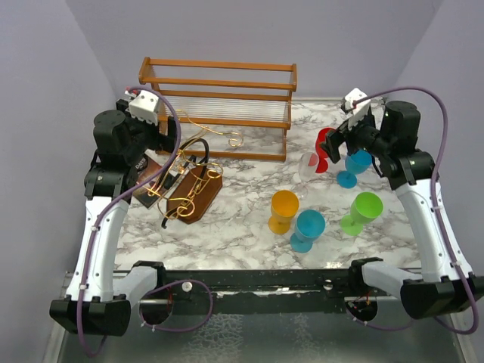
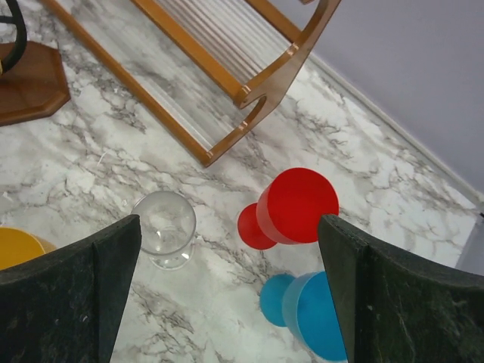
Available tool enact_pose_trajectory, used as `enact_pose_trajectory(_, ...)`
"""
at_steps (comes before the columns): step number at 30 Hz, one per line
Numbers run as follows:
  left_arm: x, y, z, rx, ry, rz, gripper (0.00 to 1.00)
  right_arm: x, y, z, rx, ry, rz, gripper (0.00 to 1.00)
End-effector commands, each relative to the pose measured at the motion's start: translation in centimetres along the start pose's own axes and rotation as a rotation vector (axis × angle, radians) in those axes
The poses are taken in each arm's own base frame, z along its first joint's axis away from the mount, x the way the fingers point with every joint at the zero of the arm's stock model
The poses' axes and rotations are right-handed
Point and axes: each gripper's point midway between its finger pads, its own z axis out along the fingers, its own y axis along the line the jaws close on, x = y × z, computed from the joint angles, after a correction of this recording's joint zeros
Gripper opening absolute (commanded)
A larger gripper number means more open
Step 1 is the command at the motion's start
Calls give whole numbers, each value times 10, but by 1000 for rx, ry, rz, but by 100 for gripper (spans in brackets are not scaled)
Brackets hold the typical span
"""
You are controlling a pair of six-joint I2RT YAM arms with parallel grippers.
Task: Place the wine glass upside down on the wine glass rack
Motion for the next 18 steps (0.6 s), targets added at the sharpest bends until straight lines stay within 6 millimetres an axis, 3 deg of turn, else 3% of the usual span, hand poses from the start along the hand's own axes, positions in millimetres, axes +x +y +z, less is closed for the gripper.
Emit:
enact_pose_trajectory(1,-16,-8,2,74,-13,24,99,12,18,14,-123,82,20,100)
enact_pose_trajectory(6,-15,-5,8,74,21,37,99,33,24,38,-115,244,10,88)
enact_pose_trajectory(8,-26,-3,7,71,4,42,99,41,27,46,-122,302,15,80)
enact_pose_trajectory(15,-28,0,11,58,13,38,99,70,36,63,-128,465,24,55)
enact_pose_trajectory(18,-29,1,11,55,12,38,99,75,34,65,-123,490,27,49)
